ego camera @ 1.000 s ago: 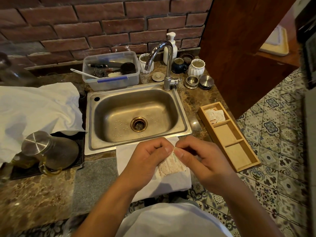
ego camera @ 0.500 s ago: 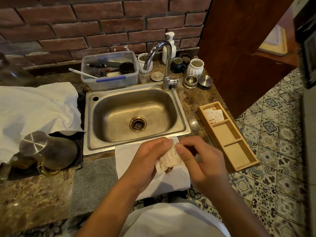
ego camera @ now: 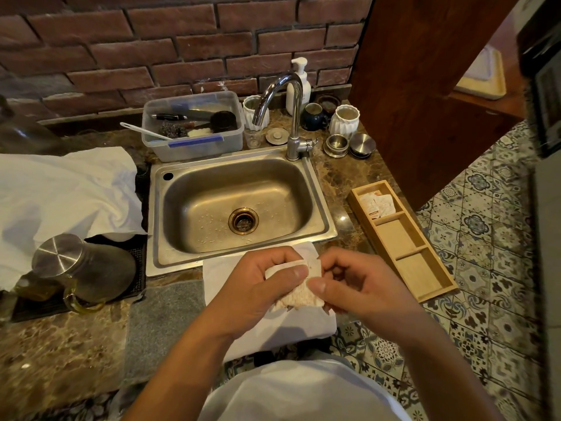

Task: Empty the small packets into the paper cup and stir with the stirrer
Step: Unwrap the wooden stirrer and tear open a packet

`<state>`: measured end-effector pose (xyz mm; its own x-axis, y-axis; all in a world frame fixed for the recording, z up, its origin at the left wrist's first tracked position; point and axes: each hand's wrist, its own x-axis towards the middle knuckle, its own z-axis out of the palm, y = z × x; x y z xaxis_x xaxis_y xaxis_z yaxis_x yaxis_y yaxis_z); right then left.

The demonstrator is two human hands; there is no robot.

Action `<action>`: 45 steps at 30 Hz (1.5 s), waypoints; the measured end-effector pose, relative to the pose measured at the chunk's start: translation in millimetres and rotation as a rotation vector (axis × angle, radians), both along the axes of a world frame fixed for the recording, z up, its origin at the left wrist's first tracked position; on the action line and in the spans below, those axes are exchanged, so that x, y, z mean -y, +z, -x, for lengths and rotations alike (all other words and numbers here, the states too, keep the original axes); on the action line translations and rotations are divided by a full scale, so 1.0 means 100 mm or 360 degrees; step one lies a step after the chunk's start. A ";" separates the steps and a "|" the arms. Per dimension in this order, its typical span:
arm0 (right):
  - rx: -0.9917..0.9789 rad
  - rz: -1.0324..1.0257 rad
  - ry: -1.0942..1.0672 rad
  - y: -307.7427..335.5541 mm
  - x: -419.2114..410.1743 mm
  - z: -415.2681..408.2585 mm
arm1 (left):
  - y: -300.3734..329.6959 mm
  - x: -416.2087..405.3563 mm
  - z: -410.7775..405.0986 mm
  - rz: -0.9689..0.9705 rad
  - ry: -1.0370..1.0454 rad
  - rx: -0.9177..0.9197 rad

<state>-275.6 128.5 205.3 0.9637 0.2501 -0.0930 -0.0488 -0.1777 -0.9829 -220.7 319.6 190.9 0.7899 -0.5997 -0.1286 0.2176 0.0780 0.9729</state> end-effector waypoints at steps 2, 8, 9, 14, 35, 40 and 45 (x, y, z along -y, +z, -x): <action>-0.0005 -0.0023 0.0036 -0.01 0.00 0.01 | -0.01 0.00 0.00 0.0000 0.0000 0.0001; 0.0059 -0.0089 -0.0041 -0.12 -0.02 0.01 | -0.07 0.04 0.05 0.0076 0.0072 -0.0125; 0.0055 -0.0116 -0.0061 -0.13 -0.03 0.01 | -0.09 0.05 0.07 0.0090 0.0085 -0.0156; 0.0219 0.0064 -0.0176 -0.18 -0.09 0.02 | -0.12 0.07 0.08 0.0140 0.0116 -0.0266; 0.0466 0.0138 -0.0601 -0.17 -0.30 0.11 | -0.07 -0.02 0.00 0.0220 0.0040 -0.0312; 0.0264 -0.0111 -0.0530 -0.08 -0.27 0.12 | -0.07 -0.02 0.03 0.0243 0.0074 -0.0275; 0.0116 -0.0057 -0.0234 -0.08 -0.20 0.08 | -0.04 -0.04 0.06 0.0173 0.0023 -0.0210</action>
